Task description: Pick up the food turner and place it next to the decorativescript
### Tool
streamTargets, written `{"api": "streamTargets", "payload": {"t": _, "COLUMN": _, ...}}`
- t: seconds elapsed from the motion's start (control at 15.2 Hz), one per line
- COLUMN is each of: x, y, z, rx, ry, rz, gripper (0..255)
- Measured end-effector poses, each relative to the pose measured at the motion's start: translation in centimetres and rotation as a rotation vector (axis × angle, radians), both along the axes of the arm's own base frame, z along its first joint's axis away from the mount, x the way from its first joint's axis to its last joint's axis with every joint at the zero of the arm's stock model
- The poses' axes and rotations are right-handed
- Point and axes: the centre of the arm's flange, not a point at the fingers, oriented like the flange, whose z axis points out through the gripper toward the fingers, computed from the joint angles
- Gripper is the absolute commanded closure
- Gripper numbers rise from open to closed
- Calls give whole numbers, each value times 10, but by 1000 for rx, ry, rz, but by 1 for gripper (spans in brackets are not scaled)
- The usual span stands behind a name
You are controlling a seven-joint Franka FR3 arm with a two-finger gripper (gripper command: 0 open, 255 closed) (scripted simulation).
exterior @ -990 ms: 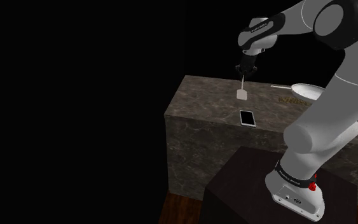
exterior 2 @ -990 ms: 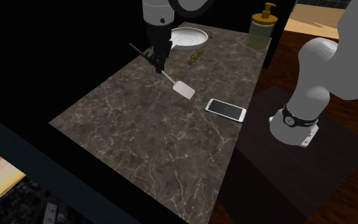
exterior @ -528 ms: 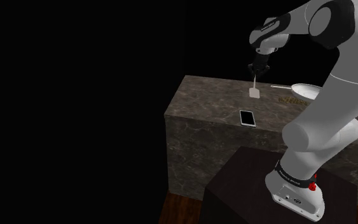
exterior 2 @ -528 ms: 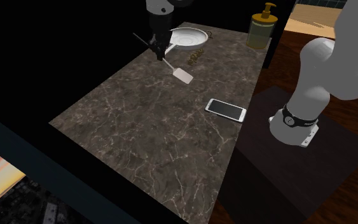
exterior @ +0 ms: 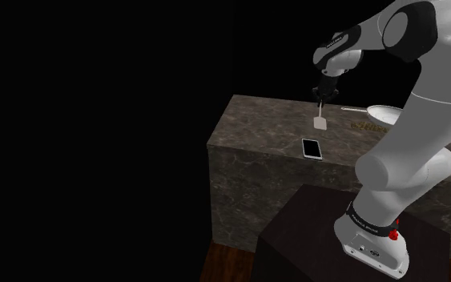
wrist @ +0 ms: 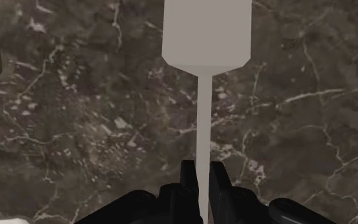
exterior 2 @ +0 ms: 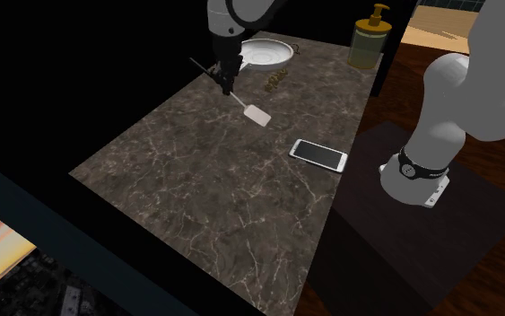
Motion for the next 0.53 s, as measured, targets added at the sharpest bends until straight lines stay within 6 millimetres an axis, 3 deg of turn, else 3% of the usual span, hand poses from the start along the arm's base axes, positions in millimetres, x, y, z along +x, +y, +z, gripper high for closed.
{"api": "streamTargets", "payload": {"t": 0.53, "x": 0, "y": -1, "z": -42, "rx": 0, "ry": 0, "rz": 0, "gripper": 255}}
